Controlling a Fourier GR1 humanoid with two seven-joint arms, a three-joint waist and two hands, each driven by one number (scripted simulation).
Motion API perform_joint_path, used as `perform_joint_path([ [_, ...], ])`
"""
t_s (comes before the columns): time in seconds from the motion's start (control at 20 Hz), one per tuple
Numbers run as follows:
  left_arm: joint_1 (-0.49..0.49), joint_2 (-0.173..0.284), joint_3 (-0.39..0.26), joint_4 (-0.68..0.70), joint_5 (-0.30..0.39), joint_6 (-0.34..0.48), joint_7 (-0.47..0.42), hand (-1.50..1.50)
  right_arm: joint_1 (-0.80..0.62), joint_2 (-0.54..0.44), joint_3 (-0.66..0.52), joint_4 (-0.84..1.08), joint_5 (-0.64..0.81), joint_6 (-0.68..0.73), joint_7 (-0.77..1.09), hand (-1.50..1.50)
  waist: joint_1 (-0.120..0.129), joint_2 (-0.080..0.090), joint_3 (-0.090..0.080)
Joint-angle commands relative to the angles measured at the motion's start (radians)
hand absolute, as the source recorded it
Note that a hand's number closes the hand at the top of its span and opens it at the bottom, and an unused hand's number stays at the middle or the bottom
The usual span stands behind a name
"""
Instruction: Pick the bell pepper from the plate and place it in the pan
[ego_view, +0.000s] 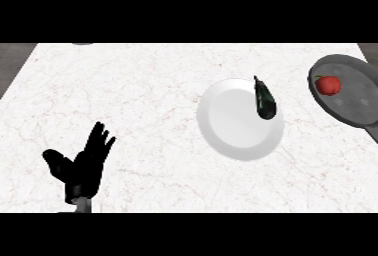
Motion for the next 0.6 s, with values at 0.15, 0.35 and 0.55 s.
perform_joint_path([
  [0.15,0.004,-0.013,-0.011,0.011,-0.015,0.019,0.029,0.0,0.1,-0.032,0.019,-0.014,-0.02,0.175,-0.101,-1.5,-0.011,-0.005,-0.006],
  [0.35,-0.008,-0.014,-0.02,-0.014,-0.026,0.033,0.061,0.0,0.132,-0.037,0.017,-0.024,-0.045,0.156,-0.097,-1.5,-0.012,-0.008,-0.007],
  [0.55,0.017,-0.013,-0.006,0.006,-0.017,0.013,0.035,0.0,0.167,-0.063,0.029,-0.035,-0.076,0.184,-0.061,-1.5,-0.021,-0.012,-0.008],
])
